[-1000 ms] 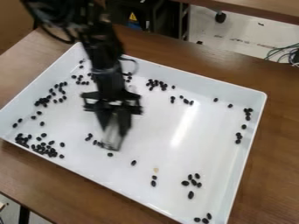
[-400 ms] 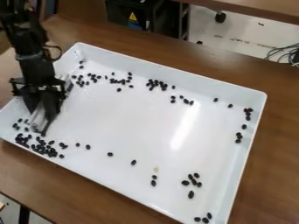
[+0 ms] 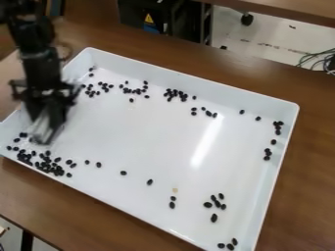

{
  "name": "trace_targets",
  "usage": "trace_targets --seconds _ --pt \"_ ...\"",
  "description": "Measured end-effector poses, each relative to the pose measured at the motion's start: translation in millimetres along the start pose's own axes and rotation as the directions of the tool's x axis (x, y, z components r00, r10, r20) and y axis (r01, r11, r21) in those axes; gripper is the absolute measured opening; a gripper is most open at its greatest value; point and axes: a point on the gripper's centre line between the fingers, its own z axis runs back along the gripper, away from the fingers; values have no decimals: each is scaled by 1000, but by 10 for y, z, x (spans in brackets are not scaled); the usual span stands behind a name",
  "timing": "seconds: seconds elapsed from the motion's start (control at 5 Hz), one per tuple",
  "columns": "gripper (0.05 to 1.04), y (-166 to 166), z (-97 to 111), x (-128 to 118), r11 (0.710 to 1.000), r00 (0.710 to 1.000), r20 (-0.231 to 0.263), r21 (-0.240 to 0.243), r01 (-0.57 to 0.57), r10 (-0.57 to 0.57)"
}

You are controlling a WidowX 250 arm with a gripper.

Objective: Sweep into pile

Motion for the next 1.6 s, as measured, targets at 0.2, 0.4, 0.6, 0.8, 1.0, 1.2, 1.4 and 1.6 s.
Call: trace_targets --seconds 0.2,0.4,0.6,0.8,1.0,1.2,1.4,1.6 --pt "359 -600 116 12 996 997 13 -29 81 -80" --pt "359 -1057 172 -16 985 986 -8 -46 166 -167" --pt "359 -1498 152 -113 966 968 -18 -72 247 -249" --pt "359 -2011 78 -181 936 942 -26 -126 329 -335" --pt "359 -2488 -142 -212 917 924 -68 -165 363 -377" --pt "359 -2825 -296 -223 904 901 -120 -153 398 -417" --pt "359 -2886 -415 -162 900 883 -191 -162 404 -430" --pt "359 -2931 -436 -28 901 878 -214 -181 395 -428"
